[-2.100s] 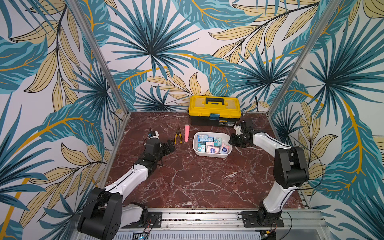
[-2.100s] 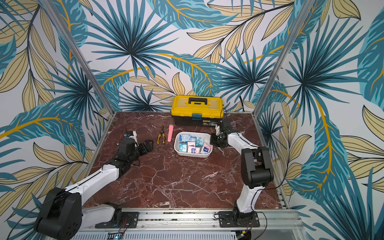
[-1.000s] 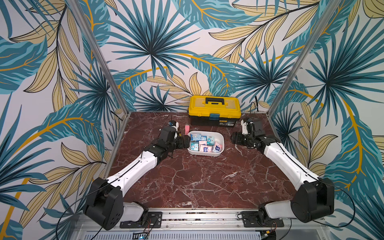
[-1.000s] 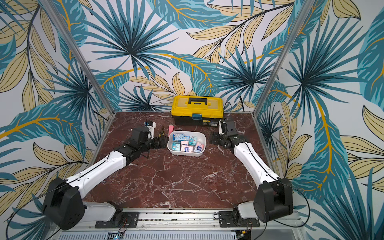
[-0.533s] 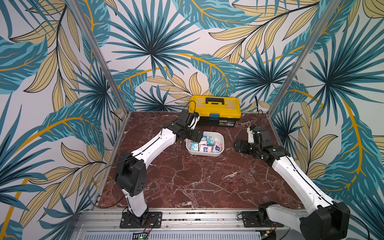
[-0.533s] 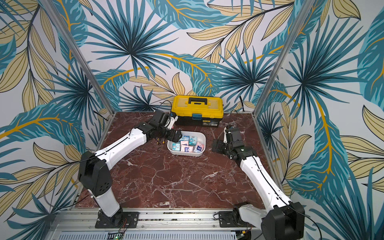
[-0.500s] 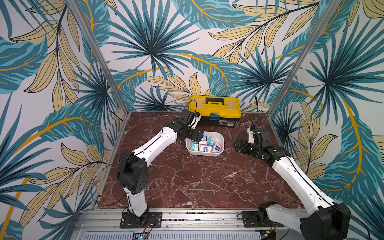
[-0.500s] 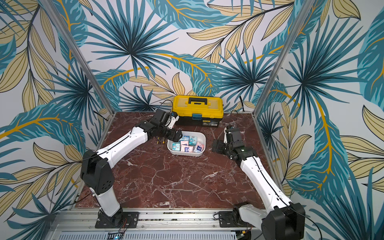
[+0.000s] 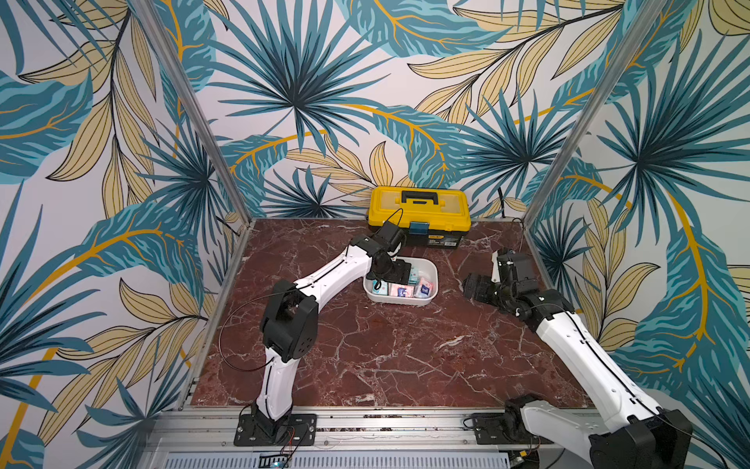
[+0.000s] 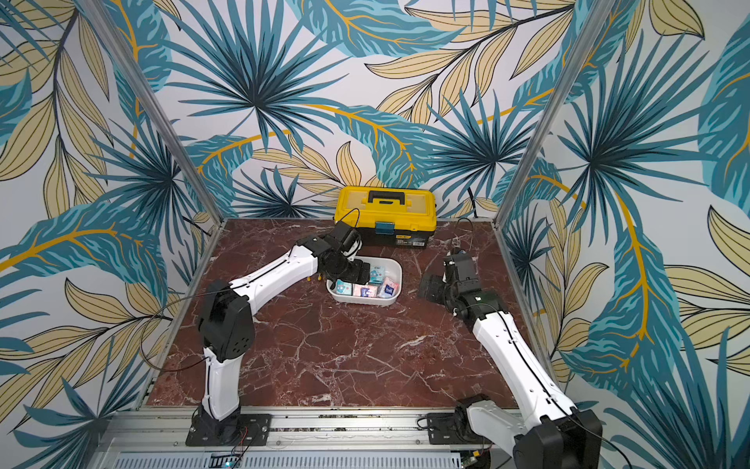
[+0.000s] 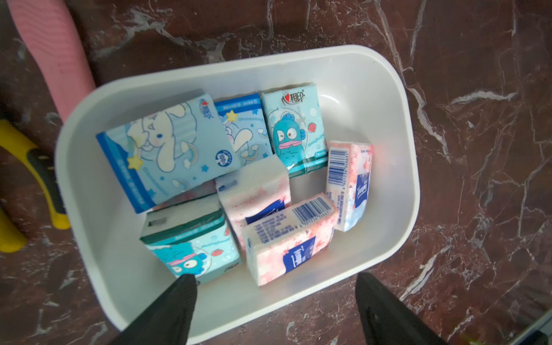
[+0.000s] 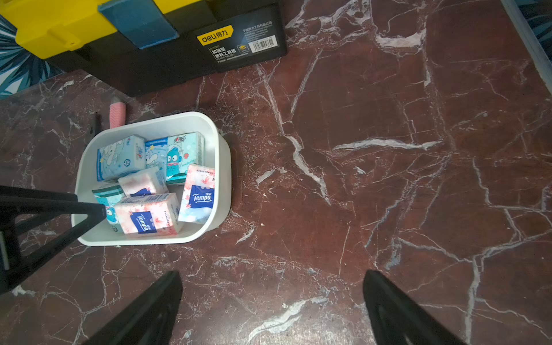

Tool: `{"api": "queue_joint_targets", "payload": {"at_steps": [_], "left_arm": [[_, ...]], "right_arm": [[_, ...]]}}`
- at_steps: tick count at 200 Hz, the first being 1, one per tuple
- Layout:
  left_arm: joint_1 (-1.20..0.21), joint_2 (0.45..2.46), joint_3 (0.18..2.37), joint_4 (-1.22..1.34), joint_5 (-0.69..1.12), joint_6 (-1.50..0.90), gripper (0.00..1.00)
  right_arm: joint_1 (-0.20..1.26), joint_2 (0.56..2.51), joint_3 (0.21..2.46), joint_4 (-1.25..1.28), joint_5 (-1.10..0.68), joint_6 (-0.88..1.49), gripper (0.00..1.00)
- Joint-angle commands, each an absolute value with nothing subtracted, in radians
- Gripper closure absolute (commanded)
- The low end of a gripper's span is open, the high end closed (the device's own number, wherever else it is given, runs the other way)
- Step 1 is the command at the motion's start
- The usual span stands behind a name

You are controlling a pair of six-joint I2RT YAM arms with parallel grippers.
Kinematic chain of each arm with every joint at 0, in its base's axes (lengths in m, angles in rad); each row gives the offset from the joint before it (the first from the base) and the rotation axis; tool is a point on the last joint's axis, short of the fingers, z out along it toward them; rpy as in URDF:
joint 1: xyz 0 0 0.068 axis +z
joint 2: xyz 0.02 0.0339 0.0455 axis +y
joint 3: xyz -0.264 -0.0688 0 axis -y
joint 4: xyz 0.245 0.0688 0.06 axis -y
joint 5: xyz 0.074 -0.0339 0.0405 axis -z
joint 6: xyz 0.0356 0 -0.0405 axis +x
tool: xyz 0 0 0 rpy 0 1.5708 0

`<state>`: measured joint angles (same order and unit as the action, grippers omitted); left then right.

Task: Take the pocket tissues out of the storage box
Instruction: Pick up the pocket tissues from the storage box.

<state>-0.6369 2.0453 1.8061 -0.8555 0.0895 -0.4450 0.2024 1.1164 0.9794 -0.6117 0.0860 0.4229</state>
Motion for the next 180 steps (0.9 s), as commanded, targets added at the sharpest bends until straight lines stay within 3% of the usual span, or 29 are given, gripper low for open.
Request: {"api": "queue_joint_targets", "payload": {"at_steps": [1, 55, 180], "left_arm": [[-0.659, 2.074, 1.886, -0.850, 0.003, -0.564, 0.14], [-0.674, 2.128, 1.899, -0.812, -0.089, -0.636, 0.29], [-0.674, 2.260, 1.968, -0.817, -0.112, -0.628, 0.34]], "right_arm": [[0.201, 1.106, 0.966, -0.632, 0.120, 0.449, 0.01], [0.201, 1.109, 0.965, -0.631, 0.124, 0.445, 0.01], [0.201, 1.153, 0.984, -0.627, 0.129, 0.411, 0.01]]}}
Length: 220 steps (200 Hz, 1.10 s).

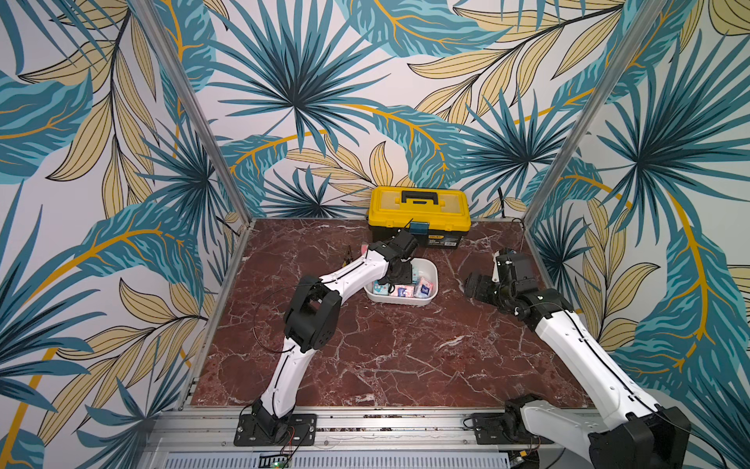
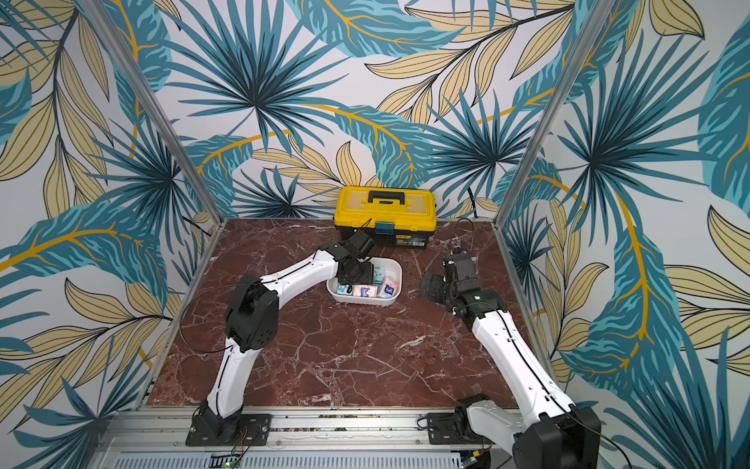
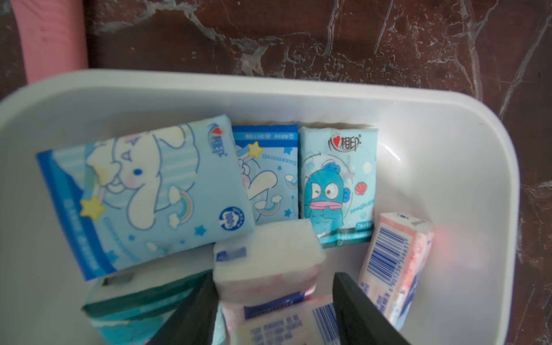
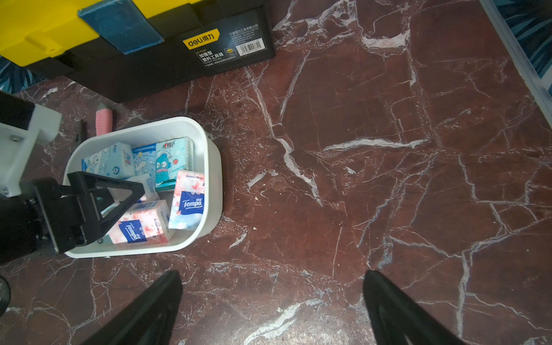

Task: Take the pocket tissues out of the storage box
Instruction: Pick up the pocket tissues from the storage box.

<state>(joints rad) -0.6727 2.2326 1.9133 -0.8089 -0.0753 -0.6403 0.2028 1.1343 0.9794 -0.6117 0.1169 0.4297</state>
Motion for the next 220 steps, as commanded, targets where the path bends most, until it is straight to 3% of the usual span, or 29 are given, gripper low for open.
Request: {"api": "queue_joint_targets", "payload": {"at_steps": [1, 65, 115, 160, 220], "left_arm": [[-0.673, 2.262, 1.970, -0.817, -0.113, -0.627, 0.34], [-0.674, 2.331, 2.041, -0.846, -0.155, -0.570, 0.34], [-0.674, 2.349, 2.065, -0.859, -0.158, -0.548, 0.40], [-0.674, 2.313, 2.074, -0.850, -0.156, -0.522, 0.48], [-0.673, 2.217, 2.059, -0.841, -0.156, -0.508, 0.49]], "right_arm": [[0.201, 1.153, 0.985, -0.627, 0.129, 0.411, 0.01], [0.201, 1.197, 1.006, -0.611, 0.108, 0.405, 0.01], [0.201, 1.224, 1.017, -0.595, 0.095, 0.405, 0.01], [0.201, 1.248, 1.034, -0.588, 0.090, 0.402, 0.01], [0.201, 1.259, 1.032, -0.575, 0.086, 0.410, 0.01]]}}
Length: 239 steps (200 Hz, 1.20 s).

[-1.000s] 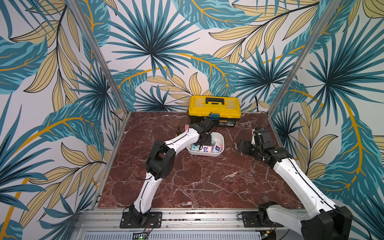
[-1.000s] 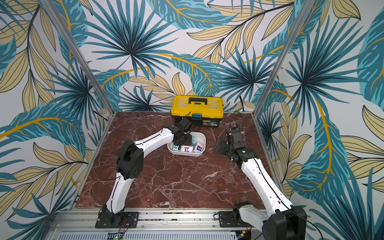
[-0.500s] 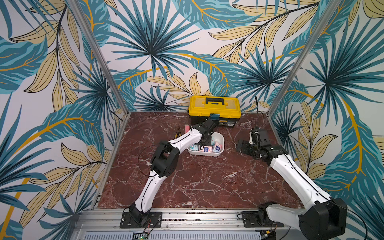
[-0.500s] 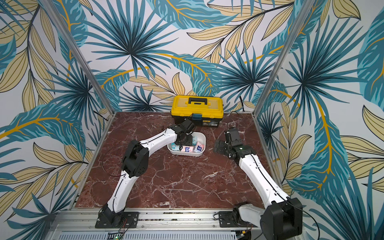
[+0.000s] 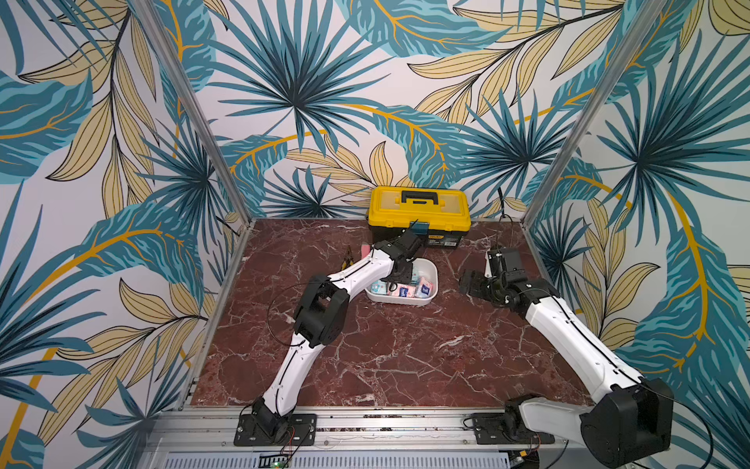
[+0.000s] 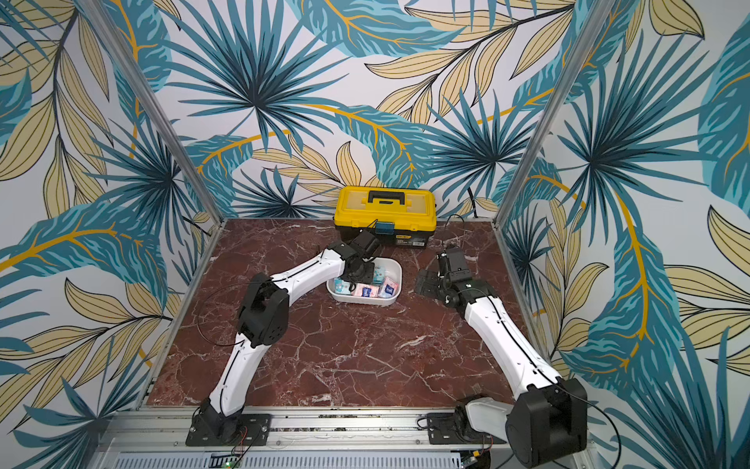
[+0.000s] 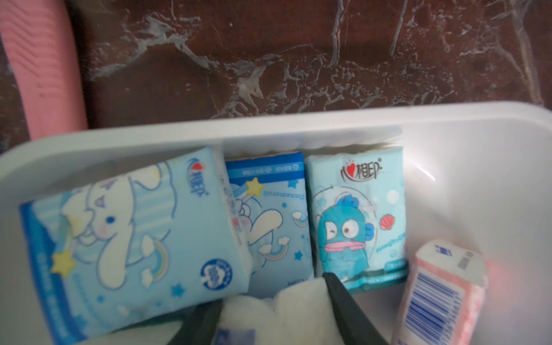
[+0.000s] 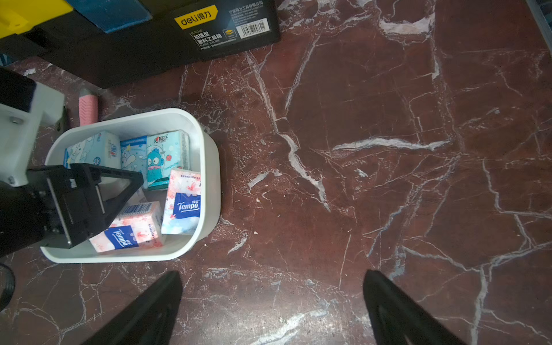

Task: Take the pocket tissues out of the storage box
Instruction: Pick up the pocket tissues from the storage box, then place the pocket tissues at the center of the board.

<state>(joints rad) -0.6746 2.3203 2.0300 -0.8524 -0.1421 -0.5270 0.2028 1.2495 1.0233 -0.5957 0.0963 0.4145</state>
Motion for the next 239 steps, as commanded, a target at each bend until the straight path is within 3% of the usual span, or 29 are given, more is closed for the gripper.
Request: {"api": "queue_joint_targets", "payload": {"at_steps": [1, 89, 186, 239], "left_arm": [[-0.673, 2.214, 2.058, -0.840, -0.156, -0.508, 0.49], [-0.634, 2.010, 1.953, -0.855, -0.154, -0.491, 0.49], [-0.486, 1.582, 1.420, -0.835, 0.009, -0.512, 0.49], [-0.439, 1.495, 1.165, -0.787, 0.079, -0.497, 0.49]], "right_arm": [[0.201, 1.259, 1.031, -0.575, 0.085, 0.410, 0.01], [0.201, 1.204, 0.980, -0.577, 0.124, 0.419, 0.01], [0.201, 1.140, 0.923, -0.593, 0.148, 0.417, 0.01], [0.201, 1.136, 0.911, -0.606, 0.155, 0.416, 0.01]]}}
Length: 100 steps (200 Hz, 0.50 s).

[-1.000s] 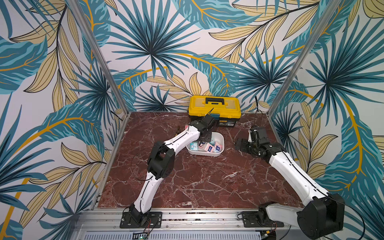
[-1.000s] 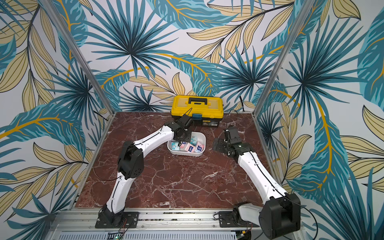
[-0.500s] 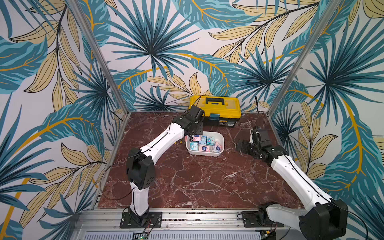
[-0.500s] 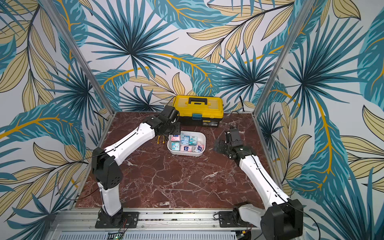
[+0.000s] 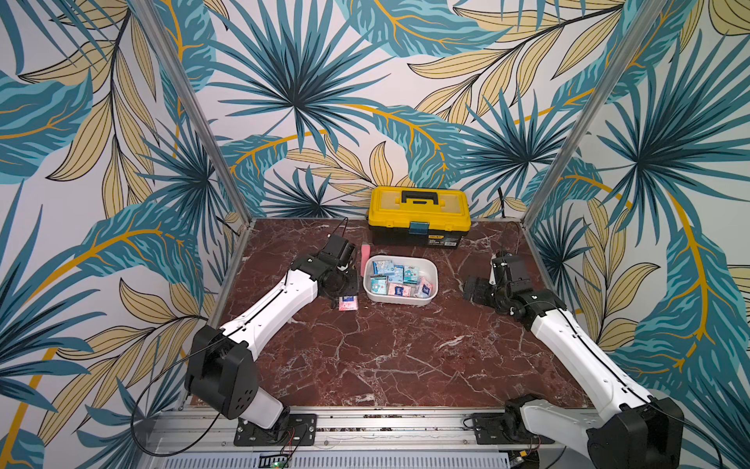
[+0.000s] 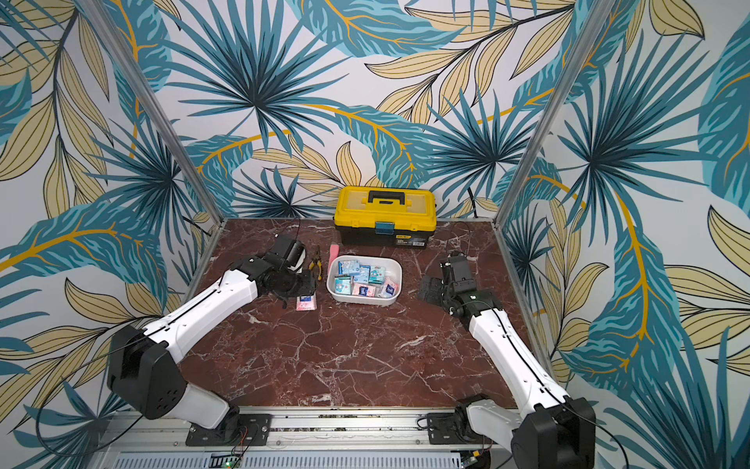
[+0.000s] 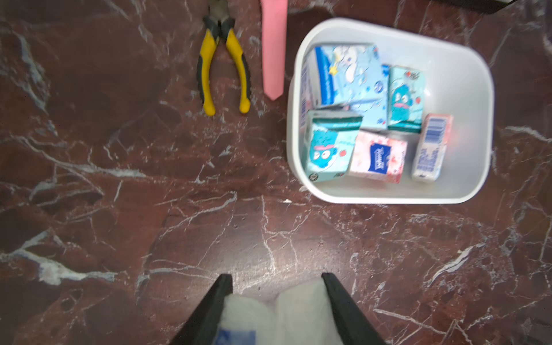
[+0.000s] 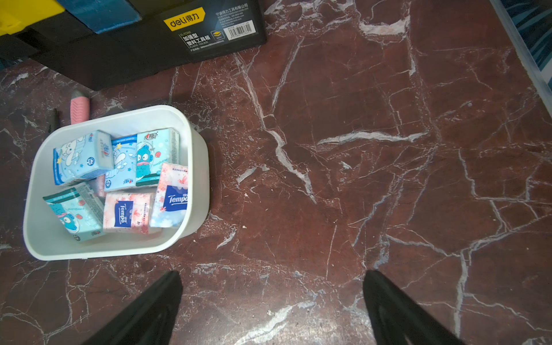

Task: Take the pocket tissues out of the storage box
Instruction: Place the pocket tissues at the center of the board.

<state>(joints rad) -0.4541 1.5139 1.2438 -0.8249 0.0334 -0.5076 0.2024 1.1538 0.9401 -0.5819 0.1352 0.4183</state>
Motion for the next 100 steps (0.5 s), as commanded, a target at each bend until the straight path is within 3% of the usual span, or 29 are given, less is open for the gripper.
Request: {"api": "queue_joint_targets", "payload": {"at_steps": [1, 100], "left_arm": [[-0.440, 1.496, 1.163, -0.785, 0.078, -0.496, 0.49], [-0.434, 1.713, 1.101, -0.667, 0.129, -0.482, 0.49]], "right_arm": [[0.201, 1.136, 0.911, -0.606, 0.154, 0.417, 0.01], [0.201, 1.143, 0.899, -0.610, 0.159, 0.425, 0.01]]}}
